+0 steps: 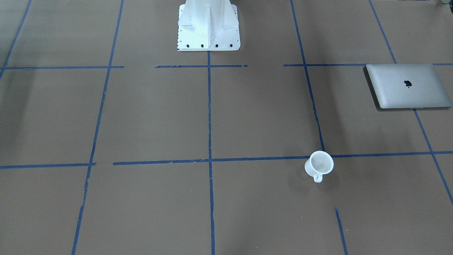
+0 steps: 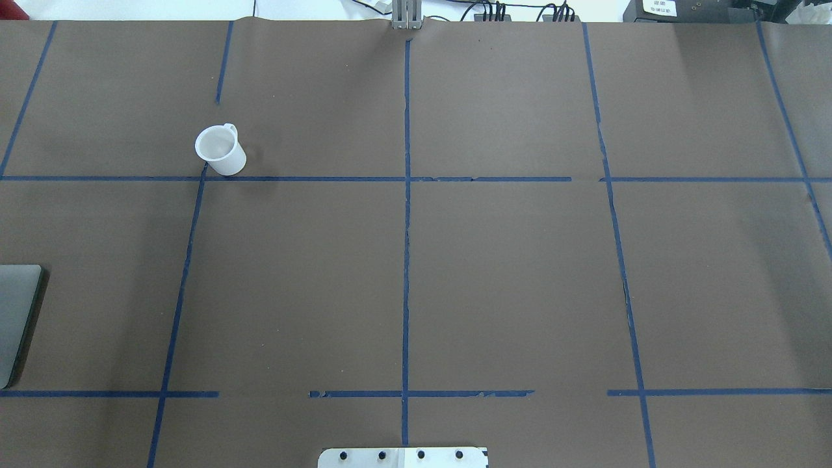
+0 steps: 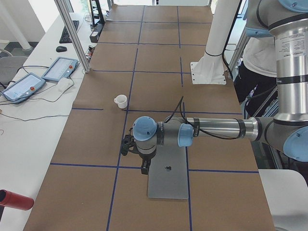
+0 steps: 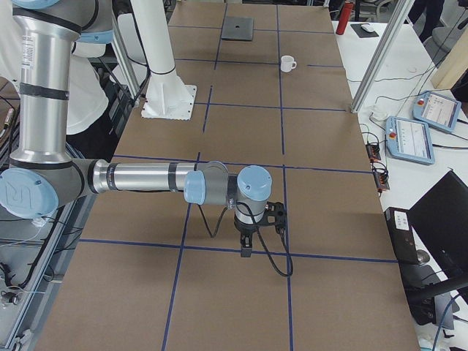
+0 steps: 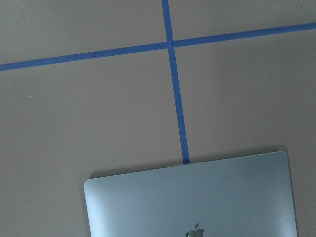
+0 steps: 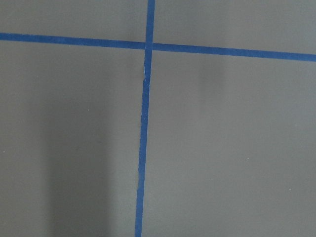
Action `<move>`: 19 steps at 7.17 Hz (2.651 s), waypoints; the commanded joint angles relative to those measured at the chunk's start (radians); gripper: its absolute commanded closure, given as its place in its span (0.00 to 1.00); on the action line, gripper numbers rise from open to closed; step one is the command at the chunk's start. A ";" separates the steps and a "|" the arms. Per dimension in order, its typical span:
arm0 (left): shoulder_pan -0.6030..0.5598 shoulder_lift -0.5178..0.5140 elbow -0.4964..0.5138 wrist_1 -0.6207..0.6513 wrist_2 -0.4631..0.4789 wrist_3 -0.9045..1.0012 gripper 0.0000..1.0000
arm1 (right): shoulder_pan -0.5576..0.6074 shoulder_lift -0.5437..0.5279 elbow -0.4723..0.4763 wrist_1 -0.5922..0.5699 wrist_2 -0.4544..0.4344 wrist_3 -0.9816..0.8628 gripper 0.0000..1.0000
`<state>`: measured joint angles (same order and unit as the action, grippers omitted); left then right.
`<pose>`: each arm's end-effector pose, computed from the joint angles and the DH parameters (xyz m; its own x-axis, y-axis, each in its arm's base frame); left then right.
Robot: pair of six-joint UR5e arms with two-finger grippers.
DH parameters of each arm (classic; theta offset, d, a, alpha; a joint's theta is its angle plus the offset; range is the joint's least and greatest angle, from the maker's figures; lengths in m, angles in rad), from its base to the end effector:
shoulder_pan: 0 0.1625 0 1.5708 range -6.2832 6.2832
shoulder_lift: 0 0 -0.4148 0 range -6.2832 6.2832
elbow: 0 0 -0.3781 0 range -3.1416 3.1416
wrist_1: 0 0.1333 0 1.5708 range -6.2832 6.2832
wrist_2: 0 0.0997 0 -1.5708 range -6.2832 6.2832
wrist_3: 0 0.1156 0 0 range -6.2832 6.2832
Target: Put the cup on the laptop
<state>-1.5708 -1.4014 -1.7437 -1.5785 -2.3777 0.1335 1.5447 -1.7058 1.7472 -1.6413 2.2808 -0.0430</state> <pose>-0.0498 -0.4088 0.6489 0.6856 0.1411 -0.7142 -0.0921 0.9900 0.1072 0.0470 -0.4204 0.6484 0.7568 -0.0438 0.6522 0.0587 0.9983 -0.0011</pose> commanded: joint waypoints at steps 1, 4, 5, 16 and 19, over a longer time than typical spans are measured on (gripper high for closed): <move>0.000 0.001 0.009 0.000 0.000 -0.002 0.00 | 0.000 0.000 0.000 0.000 0.000 0.000 0.00; 0.006 -0.001 0.015 -0.122 0.008 0.009 0.00 | 0.000 0.000 0.000 0.000 0.000 0.000 0.00; 0.006 -0.001 0.016 -0.167 0.002 -0.017 0.00 | 0.000 0.000 0.000 0.000 0.000 0.000 0.00; 0.498 -0.832 0.501 -0.312 0.175 -0.710 0.01 | 0.000 0.000 0.000 0.000 0.000 0.000 0.00; 0.583 -0.844 0.549 -0.319 0.206 -0.799 0.01 | 0.000 0.000 0.000 0.000 0.000 0.000 0.00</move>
<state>-1.0186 -2.2415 -1.2127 -1.8934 -2.1769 -0.6338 1.5447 -1.7058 1.7472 -1.6413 2.2810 -0.0436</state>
